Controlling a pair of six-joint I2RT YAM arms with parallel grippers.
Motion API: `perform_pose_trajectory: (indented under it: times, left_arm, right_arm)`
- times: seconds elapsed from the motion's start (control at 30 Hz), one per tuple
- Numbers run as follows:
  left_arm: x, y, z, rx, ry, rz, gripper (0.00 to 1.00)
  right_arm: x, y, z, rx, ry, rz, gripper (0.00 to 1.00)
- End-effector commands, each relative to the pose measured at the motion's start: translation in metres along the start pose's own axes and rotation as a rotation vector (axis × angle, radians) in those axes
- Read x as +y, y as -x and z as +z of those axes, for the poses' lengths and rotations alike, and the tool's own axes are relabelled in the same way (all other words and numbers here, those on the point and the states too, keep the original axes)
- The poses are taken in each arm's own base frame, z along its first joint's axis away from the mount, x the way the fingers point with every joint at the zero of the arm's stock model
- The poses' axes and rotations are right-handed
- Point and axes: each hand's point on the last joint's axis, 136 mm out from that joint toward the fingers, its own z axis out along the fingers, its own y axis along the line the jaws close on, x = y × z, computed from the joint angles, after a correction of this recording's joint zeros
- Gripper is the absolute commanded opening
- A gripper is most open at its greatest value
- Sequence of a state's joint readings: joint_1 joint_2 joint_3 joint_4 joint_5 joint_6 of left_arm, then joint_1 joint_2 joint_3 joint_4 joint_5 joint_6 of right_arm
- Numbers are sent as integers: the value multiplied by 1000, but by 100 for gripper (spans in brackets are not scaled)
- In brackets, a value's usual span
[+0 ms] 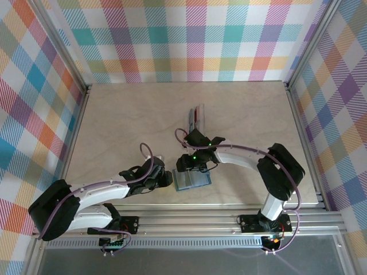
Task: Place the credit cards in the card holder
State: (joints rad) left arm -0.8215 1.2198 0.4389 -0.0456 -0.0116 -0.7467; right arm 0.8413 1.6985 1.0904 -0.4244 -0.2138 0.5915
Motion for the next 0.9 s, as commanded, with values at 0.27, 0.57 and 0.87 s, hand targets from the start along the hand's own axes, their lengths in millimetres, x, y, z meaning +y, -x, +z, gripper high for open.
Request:
perform_pose_trajectory:
  times: [0.27, 0.57, 0.87]
  left_arm:
    - [-23, 30, 4, -68, -36, 19, 33]
    - [-24, 33, 15, -53, -61, 4, 35]
    - [-19, 35, 16, -55, -63, -12, 35]
  right_arm:
    - [-13, 78, -68, -199, -148, -24, 41]
    - [-40, 128, -73, -214, -236, 6, 43]
    - [-47, 144, -50, -145, -259, -1, 43]
